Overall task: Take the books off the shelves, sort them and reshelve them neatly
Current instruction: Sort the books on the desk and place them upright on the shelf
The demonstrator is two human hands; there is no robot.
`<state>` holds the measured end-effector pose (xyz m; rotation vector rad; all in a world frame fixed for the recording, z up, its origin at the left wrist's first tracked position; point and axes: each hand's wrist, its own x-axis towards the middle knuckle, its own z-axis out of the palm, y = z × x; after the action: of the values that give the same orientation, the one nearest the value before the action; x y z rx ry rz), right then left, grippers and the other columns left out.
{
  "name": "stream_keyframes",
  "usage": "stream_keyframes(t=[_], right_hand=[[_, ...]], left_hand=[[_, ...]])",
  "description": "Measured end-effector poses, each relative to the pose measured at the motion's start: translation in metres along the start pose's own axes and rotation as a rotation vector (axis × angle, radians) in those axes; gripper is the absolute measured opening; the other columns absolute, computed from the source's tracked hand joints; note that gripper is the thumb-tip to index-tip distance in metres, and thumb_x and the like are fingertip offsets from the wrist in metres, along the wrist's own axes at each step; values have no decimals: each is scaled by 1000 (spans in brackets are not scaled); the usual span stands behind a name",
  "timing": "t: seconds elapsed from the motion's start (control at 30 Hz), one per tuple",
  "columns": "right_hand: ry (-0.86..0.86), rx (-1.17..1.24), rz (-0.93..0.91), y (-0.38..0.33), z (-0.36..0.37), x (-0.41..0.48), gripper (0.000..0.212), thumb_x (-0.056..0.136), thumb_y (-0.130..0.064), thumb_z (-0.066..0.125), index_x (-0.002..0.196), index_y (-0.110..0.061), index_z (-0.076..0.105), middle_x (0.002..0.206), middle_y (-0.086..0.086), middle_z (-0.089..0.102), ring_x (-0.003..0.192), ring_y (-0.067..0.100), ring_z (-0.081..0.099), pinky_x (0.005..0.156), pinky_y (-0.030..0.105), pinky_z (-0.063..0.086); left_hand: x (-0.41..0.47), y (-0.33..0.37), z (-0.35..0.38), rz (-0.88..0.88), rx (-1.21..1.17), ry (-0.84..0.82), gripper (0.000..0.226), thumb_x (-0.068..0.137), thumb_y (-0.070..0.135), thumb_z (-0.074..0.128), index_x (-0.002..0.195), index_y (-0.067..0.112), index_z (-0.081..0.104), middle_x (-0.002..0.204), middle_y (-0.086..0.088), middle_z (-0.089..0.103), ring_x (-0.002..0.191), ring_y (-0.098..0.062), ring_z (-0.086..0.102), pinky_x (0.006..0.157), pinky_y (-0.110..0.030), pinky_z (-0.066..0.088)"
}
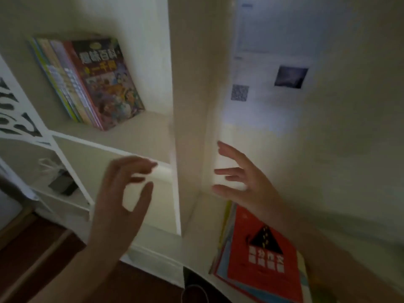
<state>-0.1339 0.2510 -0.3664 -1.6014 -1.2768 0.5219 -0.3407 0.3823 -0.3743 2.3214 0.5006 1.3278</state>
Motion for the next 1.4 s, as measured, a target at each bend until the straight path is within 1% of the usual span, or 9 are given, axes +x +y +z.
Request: stream_keyframes(t=[0.2, 0.33, 0.47, 0.67, 0.87, 1.1, 1.2, 1.27, 1.4], right_hand=[[224, 85, 398, 103, -58, -104, 66, 74, -24, 76, 122, -52, 41, 123, -17, 49, 98, -6, 61, 70, 17, 54], [261, 110, 634, 180, -65, -160, 79, 73, -42, 80, 136, -50, 34, 139, -16, 44, 128, 12, 46, 95, 46, 51], [280, 180, 718, 226, -51, -193, 90, 71, -46, 82, 145, -43, 29, 144, -3, 46, 125, 22, 53, 88, 49, 55], [353, 168, 745, 245, -32, -199, 100, 66, -47, 84, 146, -44, 24, 143, -3, 45, 126, 20, 51, 93, 52, 52], [384, 241, 730, 238, -26, -188, 85, 80, -15, 74, 145, -29, 21, 130, -6, 50, 99, -1, 56, 78, 19, 52], [421, 237, 689, 226, -25, -185, 96, 63, -36, 84, 137, -32, 22, 109, -24, 46, 83, -21, 55, 59, 3, 46], [434, 280, 662, 225, -27, -185, 90, 71, -23, 81, 140, -26, 24, 116, -14, 47, 88, -12, 55, 60, 7, 49], [434, 265, 645, 223, -28, -190, 94, 61, -42, 83, 135, -31, 28, 119, -13, 50, 95, -9, 58, 65, 11, 52], [422, 238, 654, 220, -37, -203, 94, 54, -44, 80, 137, -28, 36, 123, -4, 58, 110, 13, 61, 87, 41, 56]], left_hand=[[-92, 9, 114, -148, -154, -521, 37, 87, 38, 48, 123, 40, 53, 131, 17, 40, 114, 8, 47, 86, -11, 45], [-111, -5, 180, -435, -195, -721, 49, 90, 44, 56, 134, 37, 36, 131, 13, 35, 120, 0, 43, 101, -29, 43], [-119, -12, 215, -526, -239, -934, 67, 81, 55, 61, 139, 43, 31, 131, 12, 48, 118, -11, 51, 101, -42, 44], [-129, -27, 238, -598, -217, -948, 89, 62, 70, 56, 139, 33, 33, 119, 7, 61, 103, -15, 62, 93, -45, 50], [-119, -8, 234, -778, -256, -831, 111, 43, 67, 50, 143, 22, 34, 118, 3, 55, 101, -17, 57, 91, -31, 44], [-125, -8, 232, -757, -175, -853, 87, 68, 54, 48, 145, 17, 31, 130, -8, 56, 117, -27, 55, 92, -29, 39], [-126, -6, 233, -776, -154, -851, 67, 83, 39, 52, 142, 13, 36, 133, -12, 54, 119, -28, 53, 94, -29, 38], [-128, -7, 234, -780, -125, -833, 56, 92, 33, 56, 140, 10, 40, 134, -11, 53, 121, -27, 52, 96, -29, 37], [-133, -16, 237, -756, -49, -803, 44, 94, 13, 53, 137, 6, 44, 135, -13, 53, 123, -27, 51, 100, -33, 37]])
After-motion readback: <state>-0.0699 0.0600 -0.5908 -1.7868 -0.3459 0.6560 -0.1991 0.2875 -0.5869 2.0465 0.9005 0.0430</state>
